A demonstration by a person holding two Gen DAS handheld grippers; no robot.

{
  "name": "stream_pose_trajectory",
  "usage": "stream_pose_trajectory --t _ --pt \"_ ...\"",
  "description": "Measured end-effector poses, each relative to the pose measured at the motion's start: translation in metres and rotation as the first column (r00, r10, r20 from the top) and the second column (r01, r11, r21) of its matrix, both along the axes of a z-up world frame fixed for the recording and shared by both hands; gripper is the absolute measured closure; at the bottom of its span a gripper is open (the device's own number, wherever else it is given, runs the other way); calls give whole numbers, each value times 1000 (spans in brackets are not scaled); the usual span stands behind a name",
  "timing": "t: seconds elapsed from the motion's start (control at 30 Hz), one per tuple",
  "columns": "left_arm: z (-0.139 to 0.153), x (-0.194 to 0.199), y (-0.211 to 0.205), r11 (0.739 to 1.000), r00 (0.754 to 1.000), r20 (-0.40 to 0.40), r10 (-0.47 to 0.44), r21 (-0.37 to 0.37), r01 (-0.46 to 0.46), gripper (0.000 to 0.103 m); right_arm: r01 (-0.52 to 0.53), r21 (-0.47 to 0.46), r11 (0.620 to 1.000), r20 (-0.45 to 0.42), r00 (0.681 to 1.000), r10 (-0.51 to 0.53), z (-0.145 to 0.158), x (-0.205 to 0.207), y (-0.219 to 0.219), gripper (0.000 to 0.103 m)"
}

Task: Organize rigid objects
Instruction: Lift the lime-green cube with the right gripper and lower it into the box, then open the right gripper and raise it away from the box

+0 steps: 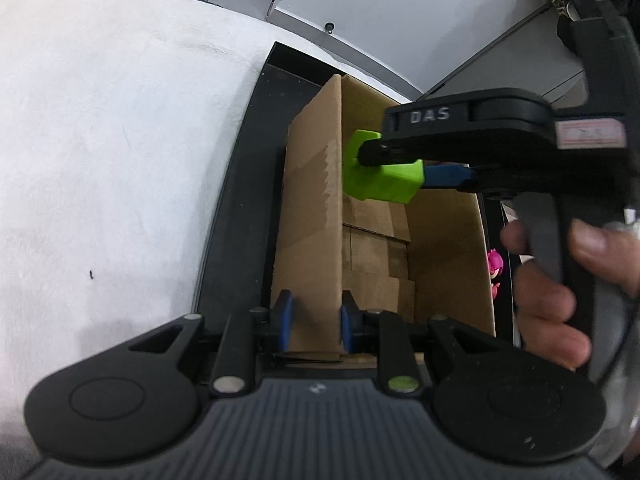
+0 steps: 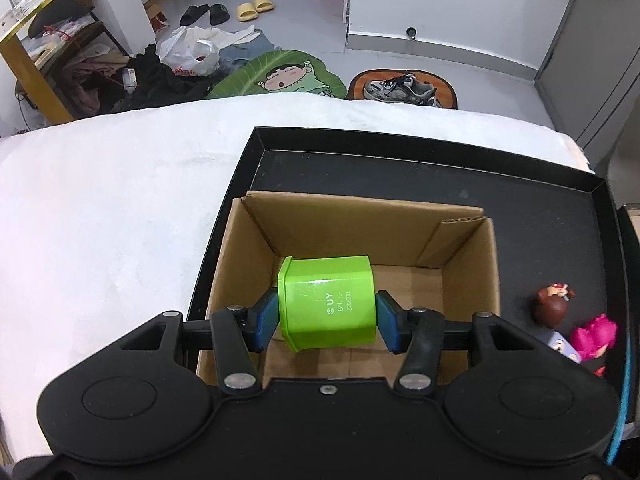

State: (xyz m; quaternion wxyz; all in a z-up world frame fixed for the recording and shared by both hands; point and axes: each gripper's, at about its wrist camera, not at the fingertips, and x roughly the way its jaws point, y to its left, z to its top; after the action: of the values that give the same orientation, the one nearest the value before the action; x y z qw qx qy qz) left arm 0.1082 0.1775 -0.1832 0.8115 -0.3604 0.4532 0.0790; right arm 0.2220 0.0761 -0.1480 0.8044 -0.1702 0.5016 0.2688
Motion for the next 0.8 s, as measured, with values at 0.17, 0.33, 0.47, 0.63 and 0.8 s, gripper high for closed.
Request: stream_pose_trajectory --t 0.17,0.33,0.47,0.63,0.8 --pt "0 1 2 1000 1000 -7 1 -8 -1 80 15 31 999 -3 1000 -14 -4 1 -5 52" --pt "0 2 1 1000 1000 -10 2 -5 -2 80 30 54 998 -2 1000 -30 -5 3 -7 53" --pt "0 1 1 1000 1000 -14 10 -3 -11 80 26 49 998 -17 1000 -25 -4 3 -6 53" --pt "1 3 1 1000 1000 -24 7 -1 -7 81 5 52 999 -1 1000 -4 13 -5 -13 50" --pt "4 5 -1 1000 999 -34 3 15 -3 81 -40 57 998 26 999 39 35 -15 -25 37"
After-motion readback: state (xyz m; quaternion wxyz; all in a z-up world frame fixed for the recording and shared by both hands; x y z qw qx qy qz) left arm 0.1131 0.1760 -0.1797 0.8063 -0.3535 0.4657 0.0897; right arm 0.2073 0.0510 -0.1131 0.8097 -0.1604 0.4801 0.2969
